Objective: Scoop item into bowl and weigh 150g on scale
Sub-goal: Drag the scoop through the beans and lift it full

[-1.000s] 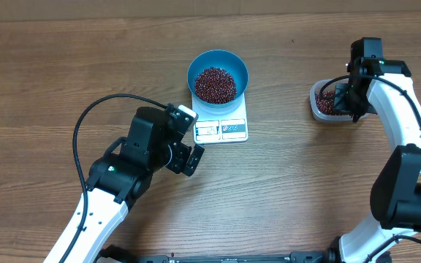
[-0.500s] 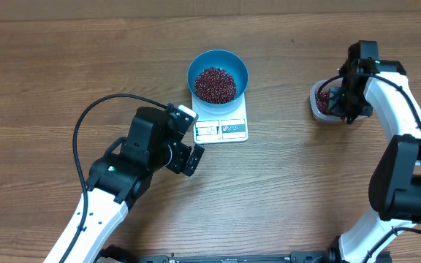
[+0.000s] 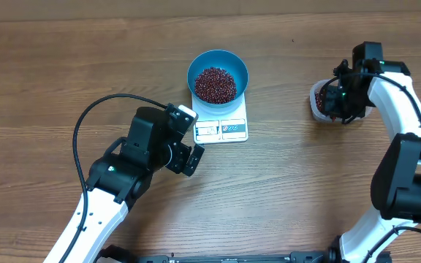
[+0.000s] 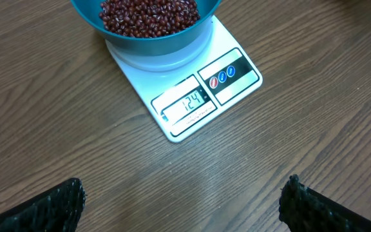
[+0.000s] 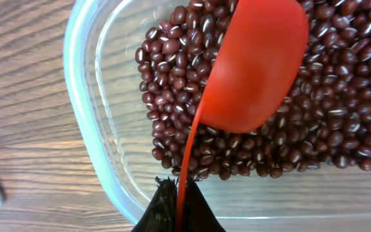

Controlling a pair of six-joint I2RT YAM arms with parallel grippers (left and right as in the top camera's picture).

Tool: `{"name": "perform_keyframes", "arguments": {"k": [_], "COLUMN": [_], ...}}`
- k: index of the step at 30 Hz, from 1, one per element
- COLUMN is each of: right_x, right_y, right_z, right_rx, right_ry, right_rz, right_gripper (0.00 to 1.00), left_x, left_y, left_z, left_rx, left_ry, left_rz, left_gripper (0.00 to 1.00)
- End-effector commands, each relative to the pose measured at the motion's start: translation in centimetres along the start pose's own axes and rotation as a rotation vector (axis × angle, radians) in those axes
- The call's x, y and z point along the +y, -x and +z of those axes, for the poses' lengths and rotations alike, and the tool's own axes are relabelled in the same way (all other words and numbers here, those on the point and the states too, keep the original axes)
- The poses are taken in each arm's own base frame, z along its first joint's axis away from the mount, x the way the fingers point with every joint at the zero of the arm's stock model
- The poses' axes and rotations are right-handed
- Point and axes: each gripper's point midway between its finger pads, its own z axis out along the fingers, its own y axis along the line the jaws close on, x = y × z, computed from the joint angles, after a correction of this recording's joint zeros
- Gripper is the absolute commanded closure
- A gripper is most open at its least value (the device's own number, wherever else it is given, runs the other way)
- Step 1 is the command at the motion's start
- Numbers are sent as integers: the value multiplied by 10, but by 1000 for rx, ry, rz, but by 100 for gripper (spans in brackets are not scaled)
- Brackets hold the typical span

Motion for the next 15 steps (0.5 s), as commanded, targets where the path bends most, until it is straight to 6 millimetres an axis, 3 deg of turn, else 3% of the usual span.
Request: {"name": "perform_keyframes", "arguments": {"k": [1, 9, 15], "right_x": [22, 12, -1], "right_y": [-9, -2, -5], "right_z": [3, -20, -29], "right_rx": [46, -6, -9], "right_ry": [192, 441, 494], "right_rz": [-12, 80, 136], "right_gripper": [96, 96, 96], "left_x": [2, 2, 3], "left_y": [-3, -3, -3], "left_z": [2, 2, 2], "left_rx": [10, 10, 10], "left_ry": [8, 9, 9], "left_rz": [-10, -10, -10], "left_gripper": [0, 0, 0]}}
